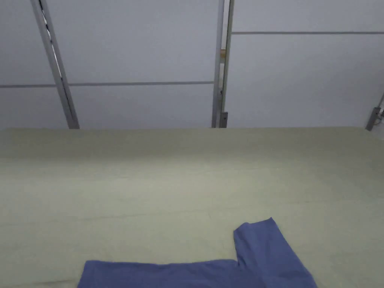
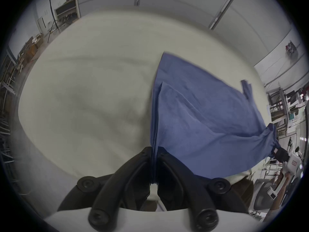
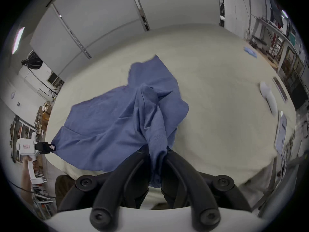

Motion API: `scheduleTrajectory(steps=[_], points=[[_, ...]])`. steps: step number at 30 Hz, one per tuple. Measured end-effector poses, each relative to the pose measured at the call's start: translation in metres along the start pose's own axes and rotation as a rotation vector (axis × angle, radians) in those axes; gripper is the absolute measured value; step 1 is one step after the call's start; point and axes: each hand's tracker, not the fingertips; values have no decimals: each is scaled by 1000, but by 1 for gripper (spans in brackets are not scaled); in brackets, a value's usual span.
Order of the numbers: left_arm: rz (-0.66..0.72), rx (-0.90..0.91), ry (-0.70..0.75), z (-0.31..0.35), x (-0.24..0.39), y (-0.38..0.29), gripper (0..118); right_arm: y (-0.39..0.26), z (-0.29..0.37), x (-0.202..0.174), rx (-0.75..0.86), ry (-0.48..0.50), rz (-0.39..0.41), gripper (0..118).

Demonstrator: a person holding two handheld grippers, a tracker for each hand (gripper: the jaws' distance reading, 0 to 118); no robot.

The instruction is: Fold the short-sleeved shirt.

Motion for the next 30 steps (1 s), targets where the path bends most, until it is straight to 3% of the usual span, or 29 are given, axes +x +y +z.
scheduleTrajectory(steps=[3, 7, 8, 10, 11, 15, 16, 17, 18, 19, 20, 22, 25, 30], points=[[10, -75, 14, -34, -4, -25, 5, -24, -37, 7, -100, -62, 25, 13], [73, -19, 23, -50, -8, -35, 9, -43, -73, -5, -156, -201, 153, 19], [99, -9, 54, -44, -9, -36, 32, -43, -70, -11, -147, -243, 192, 38], [53, 35, 121, -22, -10, -36, 101, -40, -53, -14, -87, -284, 235, 91], [18, 89, 134, -6, -11, -36, 118, -36, -37, -18, -34, -289, 242, 108], [-35, 420, 101, 81, -5, -28, 118, -8, 39, -33, 311, -318, 271, 107], [-27, 527, 73, 105, -1, -27, 116, 0, 59, -38, 407, -297, 239, 106], [1, 643, 41, 129, 6, -27, 96, 6, 80, -43, 506, -238, 203, 97], [16, 739, -4, 148, 11, -27, 71, 8, 99, -48, 597, -169, 169, 79], [38, 825, -46, 163, 17, -28, 40, 11, 115, -56, 678, -95, 132, 51], [55, 884, -79, 174, 23, -30, 9, 11, 125, -60, 727, -33, 84, 16], [58, 940, -128, 183, 32, -30, 2, 9, 135, -70, 806, -9, 19, 11], [-21, 879, -210, 183, 41, -16, 0, 8, 133, -82, 773, 18, 76, 9], [-153, 711, -166, 149, 54, 59, 0, 6, 112, -87, 707, 12, 109, 9]])
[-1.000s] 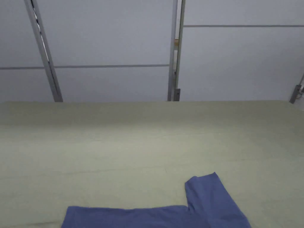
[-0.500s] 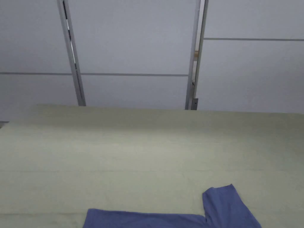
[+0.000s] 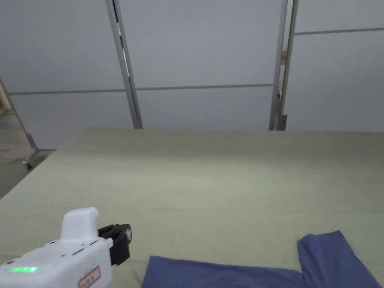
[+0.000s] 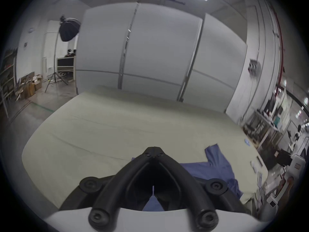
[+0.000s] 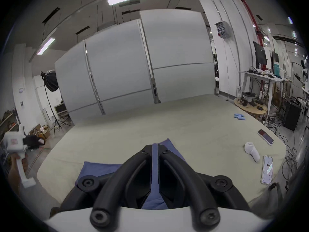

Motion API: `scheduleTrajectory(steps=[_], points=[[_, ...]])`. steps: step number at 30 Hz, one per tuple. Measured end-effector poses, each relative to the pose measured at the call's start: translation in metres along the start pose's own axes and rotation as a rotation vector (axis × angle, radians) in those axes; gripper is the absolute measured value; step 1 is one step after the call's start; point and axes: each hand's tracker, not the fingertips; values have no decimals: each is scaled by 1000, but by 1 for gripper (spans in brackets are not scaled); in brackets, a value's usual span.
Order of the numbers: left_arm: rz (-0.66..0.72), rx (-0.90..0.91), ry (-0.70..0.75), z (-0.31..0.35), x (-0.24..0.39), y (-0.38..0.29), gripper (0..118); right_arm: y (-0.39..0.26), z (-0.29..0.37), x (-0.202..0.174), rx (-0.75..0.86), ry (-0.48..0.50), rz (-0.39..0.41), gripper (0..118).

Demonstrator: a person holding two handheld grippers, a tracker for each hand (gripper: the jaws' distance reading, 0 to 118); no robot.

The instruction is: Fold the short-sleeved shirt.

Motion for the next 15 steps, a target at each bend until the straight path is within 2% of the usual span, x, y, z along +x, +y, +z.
scheduleTrajectory(steps=[2, 4, 5, 6, 7, 10, 13, 15], points=[[54, -137, -46, -48, -10, 15, 0, -6, -10, 5, -40, -8, -29, 9], [71, -300, -27, -106, -17, 22, 2, -11, -18, 12, -69, -16, -80, 9], [80, -383, 2, -136, -22, 20, 33, -14, -24, 15, -83, -24, -101, 9], [100, -486, 30, -169, -28, 13, 79, -16, -28, 18, -95, -32, -112, 9], [89, -575, 75, -197, -31, 3, 115, -19, -31, 20, -105, -42, -114, 9], [116, -651, 216, -251, -40, -33, 118, -27, -40, 28, -141, -92, -109, 9], [165, -706, 256, -283, -50, -62, 116, -39, -50, 46, -193, -142, -121, 9], [201, -729, 280, -298, -49, -75, 93, -45, -58, 54, -216, -164, -133, 9]])
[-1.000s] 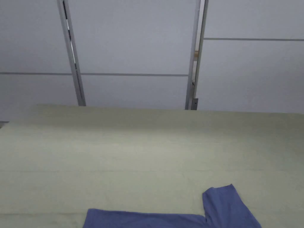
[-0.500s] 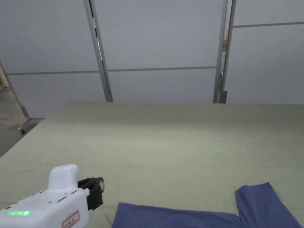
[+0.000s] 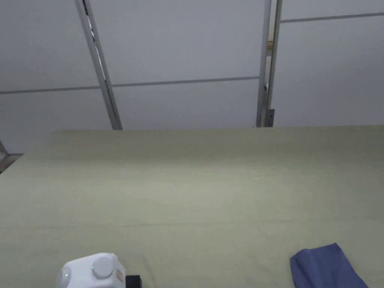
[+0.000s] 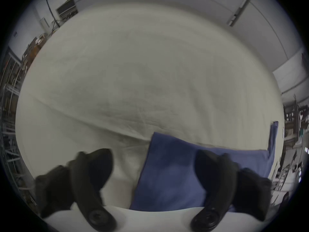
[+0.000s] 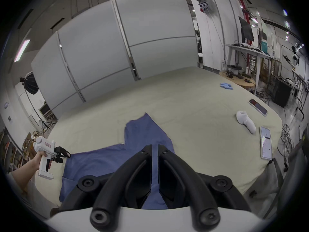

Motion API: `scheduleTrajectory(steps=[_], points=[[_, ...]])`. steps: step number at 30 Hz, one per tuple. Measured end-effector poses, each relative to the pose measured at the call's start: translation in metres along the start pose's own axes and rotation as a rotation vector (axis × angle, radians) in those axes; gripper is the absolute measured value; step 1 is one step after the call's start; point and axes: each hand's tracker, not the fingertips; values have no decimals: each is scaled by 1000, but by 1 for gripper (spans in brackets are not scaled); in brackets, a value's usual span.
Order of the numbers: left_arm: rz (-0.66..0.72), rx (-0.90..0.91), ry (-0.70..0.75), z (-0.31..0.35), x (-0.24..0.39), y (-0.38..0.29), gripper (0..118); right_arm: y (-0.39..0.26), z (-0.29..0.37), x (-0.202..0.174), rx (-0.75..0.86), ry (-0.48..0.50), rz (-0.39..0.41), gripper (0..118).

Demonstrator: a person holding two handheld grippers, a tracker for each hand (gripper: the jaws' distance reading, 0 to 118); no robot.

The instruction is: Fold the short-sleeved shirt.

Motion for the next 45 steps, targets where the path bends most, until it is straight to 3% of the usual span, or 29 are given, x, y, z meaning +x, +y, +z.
scheduleTrajectory(steps=[3, 4, 5, 6, 7, 8, 9, 15, 18, 21, 22, 23, 25, 26, 27, 33, 39, 45], points=[[-52, 34, 56, 1, 10, 2, 96, -4, -15, 3, -48, -45, 4, 9], [-56, 41, 60, 4, 13, 1, 87, -5, -21, 2, -56, -52, 19, 9], [-85, 75, 65, 12, 15, -2, 64, -5, -27, 1, -64, -54, 31, 10], [-117, 110, 55, 16, 19, -6, 31, -6, -33, 0, -75, -52, 40, 18], [-146, 137, 60, 21, 23, -9, 4, -4, -41, -2, -85, -53, 47, 38], [-158, 144, 21, 24, 27, -12, 3, -1, -54, -4, -88, -49, 47, 85], [-147, 150, -6, 30, 29, -17, 3, 4, -70, -5, -117, -39, 57, 114], [-235, 182, -35, 57, 46, -41, 3, 17, -180, -24, -302, -112, 282, 118], [-249, 192, -41, 64, 44, -47, 3, 13, -251, -25, -470, -93, 289, 118], [-244, 191, -49, 68, 40, -51, 3, 10, -295, -34, -589, -180, 340, 108], [-240, 189, -51, 68, 38, -52, 3, 10, -298, -33, -619, -125, 286, 107], [-239, 185, -52, 68, 36, -54, 3, 17, -293, -34, -588, -149, 227, 105], [-237, 184, -50, 69, 35, -57, 3, 26, -281, -37, -596, -71, 234, 74], [-237, 184, -48, 69, 35, -58, 3, 28, -270, -37, -576, -58, 278, 32], [-240, 183, -47, 70, 34, -59, 3, 29, -265, -38, -572, -14, 302, 5], [-248, 205, -13, 96, 9, -72, 3, 36, -206, -29, -506, 16, 256, 5], [-225, 221, -39, 140, -29, -111, 3, 42, -116, -14, -436, 64, 281, 5], [-252, 201, -41, 156, -55, -183, 3, 6, -36, 6, -426, 71, 296, 5]])
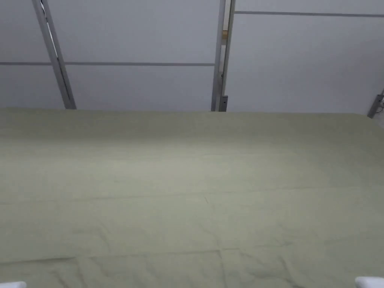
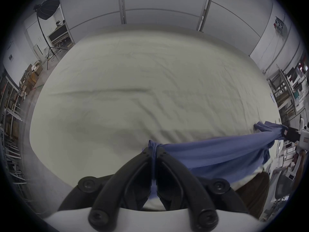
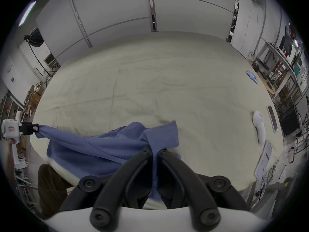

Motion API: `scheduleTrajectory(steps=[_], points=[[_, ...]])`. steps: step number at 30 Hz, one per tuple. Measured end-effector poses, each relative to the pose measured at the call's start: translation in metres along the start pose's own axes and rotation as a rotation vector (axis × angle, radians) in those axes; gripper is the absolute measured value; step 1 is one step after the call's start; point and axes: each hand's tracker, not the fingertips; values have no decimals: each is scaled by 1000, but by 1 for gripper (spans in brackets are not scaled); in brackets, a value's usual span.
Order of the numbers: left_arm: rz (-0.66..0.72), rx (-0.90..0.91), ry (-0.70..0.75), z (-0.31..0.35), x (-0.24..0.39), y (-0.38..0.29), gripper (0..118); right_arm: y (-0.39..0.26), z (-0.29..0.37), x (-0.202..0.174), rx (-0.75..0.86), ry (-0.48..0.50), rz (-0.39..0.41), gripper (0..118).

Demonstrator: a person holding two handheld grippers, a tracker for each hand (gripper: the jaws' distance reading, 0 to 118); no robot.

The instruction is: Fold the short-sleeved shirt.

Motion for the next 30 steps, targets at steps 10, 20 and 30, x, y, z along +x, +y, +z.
scheduleTrajectory(steps=[10, 20, 30], points=[[-56, -192, 40, -60, 1, -83, 4, -97, -45, -7, -163, -104, 71, 5], [99, 354, -50, 67, -30, -59, 118, -78, 57, -23, 300, -125, -35, 112], [666, 335, -841, 58, -82, -39, 0, -50, 147, -56, 608, 300, -243, 9]])
